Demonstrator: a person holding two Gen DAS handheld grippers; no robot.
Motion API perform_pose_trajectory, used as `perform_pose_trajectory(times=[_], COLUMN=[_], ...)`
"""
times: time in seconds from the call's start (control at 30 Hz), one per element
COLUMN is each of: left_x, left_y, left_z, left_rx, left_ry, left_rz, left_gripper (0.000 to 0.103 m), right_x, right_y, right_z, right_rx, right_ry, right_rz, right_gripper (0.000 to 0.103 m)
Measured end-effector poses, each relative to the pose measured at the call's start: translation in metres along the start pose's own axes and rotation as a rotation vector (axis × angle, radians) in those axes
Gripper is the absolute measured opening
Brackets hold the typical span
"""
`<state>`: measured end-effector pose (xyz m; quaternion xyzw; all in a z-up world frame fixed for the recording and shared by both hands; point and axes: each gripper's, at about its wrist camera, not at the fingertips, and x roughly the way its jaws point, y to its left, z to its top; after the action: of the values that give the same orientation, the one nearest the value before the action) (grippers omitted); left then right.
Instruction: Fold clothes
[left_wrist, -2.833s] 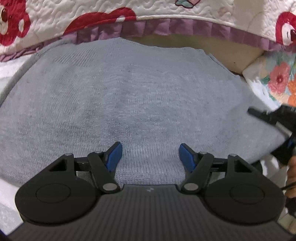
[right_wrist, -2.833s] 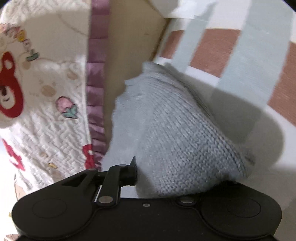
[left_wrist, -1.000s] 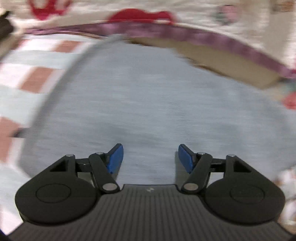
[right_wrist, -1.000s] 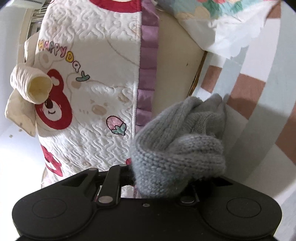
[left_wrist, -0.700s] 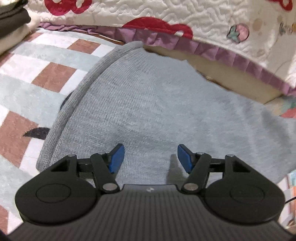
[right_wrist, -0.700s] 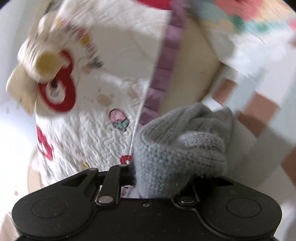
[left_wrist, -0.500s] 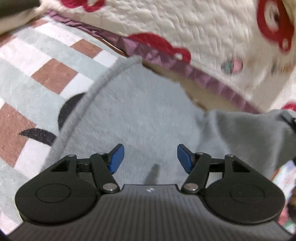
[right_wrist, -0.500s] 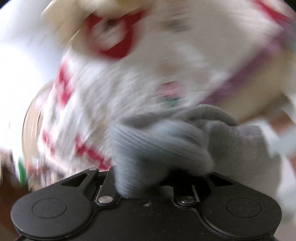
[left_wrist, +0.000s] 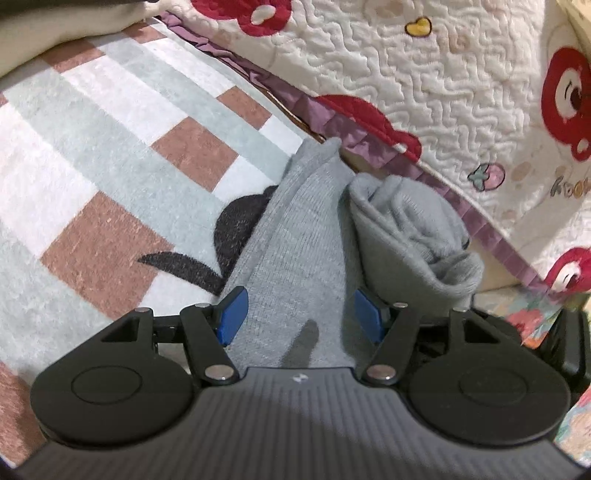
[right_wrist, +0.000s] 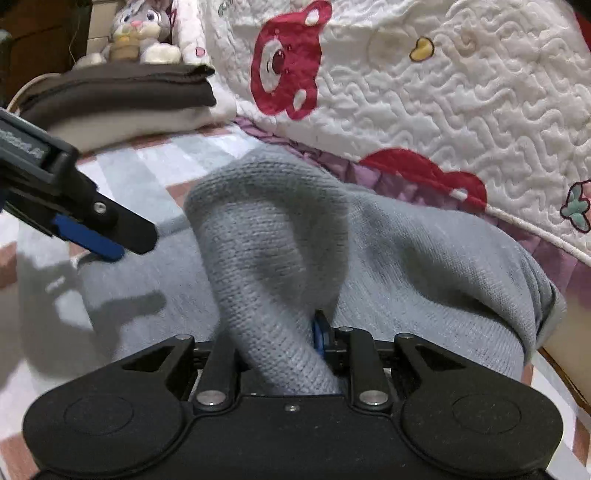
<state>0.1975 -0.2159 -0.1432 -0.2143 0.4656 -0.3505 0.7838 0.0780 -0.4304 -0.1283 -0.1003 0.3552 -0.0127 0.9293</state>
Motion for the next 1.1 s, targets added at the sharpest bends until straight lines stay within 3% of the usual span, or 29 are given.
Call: perform_pose_trajectory(times=[0.07, 0.2, 0.27, 0.37, 0.47, 0.53, 0.6, 0.67, 0.73, 0.8, 0.87, 0.93, 1.03, 1.1], left_x=[-0.002, -0.004, -0.003, -0.002, -0.004, -0.004, -0.002, 0.002, 0.007, 0.008, 0.009, 0.010, 0.020, 0.029], left_y=[-0.002, -0.012, -0.016, -0.017, -0.015, -0.016, -0.022, -0.028, -0.032, -0.036, -0.040, -0.046, -0.050, -0.049], left_z=[0.002, 0.007, 0.011, 0.011, 0.007, 0.004, 0.000, -0.005, -0.008, -0.009, -0.008, -0.007, -0.010, -0.011], left_rx=[-0.007, -0.002, 0.006, 0.009, -0.035, -0.050, -0.041, -0.031, -0.030, -0.024, -0.016, 0.012, 0.034, 0.022], left_ry=[-0.017, -0.029, -0.023, -0.022, -0.041, -0.054, -0.079, -0.089, -0.095, -0.108, -0.099, -0.069, -0.030, -0.005], left_rz=[-0.025, -0.075, -0.059, -0.047, -0.095, -0.109, -0.085, -0.076, -0.101, -0.125, -0.139, -0.140, -0.123, -0.116], left_gripper=[0.063, 0.063, 0.063, 0.064, 0.066, 0.069, 0.078, 0.079, 0.079, 0.079, 0.079, 0.080, 0.082, 0.082], right_x=[-0.008, -0.037, -0.035, -0.017, -0.014, -0.014, -0.019, -0.036, -0.063, -0.097, -0.121, -0.141, -0.144, -0.136], right_y=[-0.005, -0.026, -0.012, 0.000, 0.007, 0.011, 0.015, 0.014, 0.005, -0.005, -0.013, -0.021, -0.032, -0.036], right_z=[-0.001, 0.007, 0.010, -0.003, -0.009, -0.007, -0.006, -0.007, -0.011, -0.021, -0.033, -0.046, -0.058, -0.060], right_rx=[0.047, 0.212, 0.124, 0.054, -0.013, -0.041, -0.081, -0.131, -0.131, -0.097, -0.084, -0.065, -0.002, 0.040], right_ry=[-0.027, -0.187, -0.184, -0.092, -0.080, -0.071, -0.070, -0.087, -0.118, -0.150, -0.183, -0.208, -0.150, -0.114], right_rz=[0.038, 0.233, 0.204, 0.159, 0.136, 0.132, 0.144, 0.186, 0.208, 0.178, 0.105, 0.022, -0.076, -0.064], right_gripper=[0.025, 0.020, 0.019, 0.019, 0.019, 0.024, 0.036, 0.046, 0.049, 0.051, 0.062, 0.066, 0.066, 0.066])
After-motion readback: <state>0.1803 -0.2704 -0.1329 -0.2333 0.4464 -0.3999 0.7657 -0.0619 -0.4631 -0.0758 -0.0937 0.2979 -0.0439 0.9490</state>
